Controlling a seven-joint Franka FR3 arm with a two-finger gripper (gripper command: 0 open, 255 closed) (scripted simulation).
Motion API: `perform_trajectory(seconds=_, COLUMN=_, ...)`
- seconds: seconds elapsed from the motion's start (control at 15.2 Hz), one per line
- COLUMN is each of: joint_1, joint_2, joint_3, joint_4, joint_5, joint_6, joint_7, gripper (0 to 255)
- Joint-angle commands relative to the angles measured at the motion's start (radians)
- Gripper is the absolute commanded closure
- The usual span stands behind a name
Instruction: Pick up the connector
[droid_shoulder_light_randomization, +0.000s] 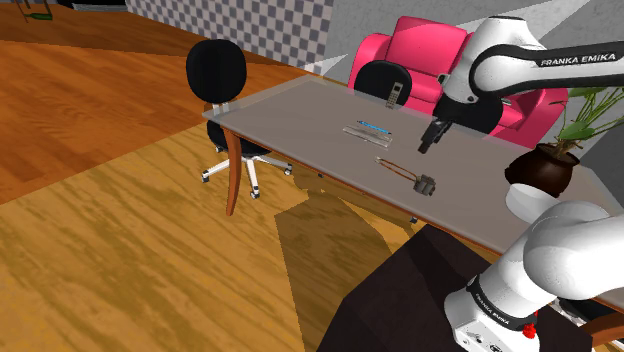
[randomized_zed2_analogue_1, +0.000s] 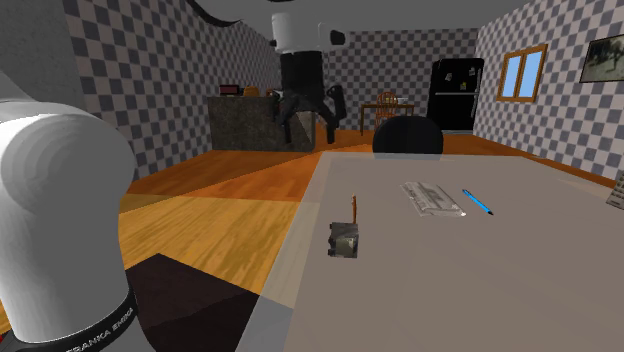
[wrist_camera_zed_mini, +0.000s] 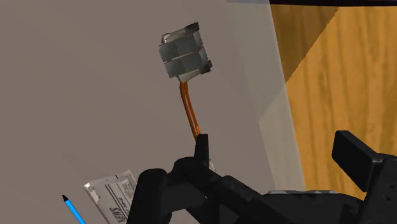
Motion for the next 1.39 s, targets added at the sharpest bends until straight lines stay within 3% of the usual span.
perform_trajectory(seconds=0.0, joint_1=0.008, joint_2=0.061, joint_3=-0.05, joint_4=-0.001, joint_5=-0.002, joint_6=0.065, joint_7=-0.064, gripper=0)
perform_trajectory(seconds=0.4, joint_1=0.057, joint_2=0.283, joint_3=-0.209, joint_4=0.027, joint_5=0.05, joint_6=0.253, joint_7=-0.286, gripper=0)
perform_trajectory(seconds=0.73, joint_1=0.126, joint_2=0.506, joint_3=-0.327, joint_4=0.091, joint_5=0.211, joint_6=0.377, joint_7=-0.532, gripper=0)
perform_trajectory(seconds=1.32, joint_1=0.14, joint_2=0.61, joint_3=-0.337, joint_4=0.065, joint_5=0.312, joint_6=0.487, joint_7=-0.61, gripper=0)
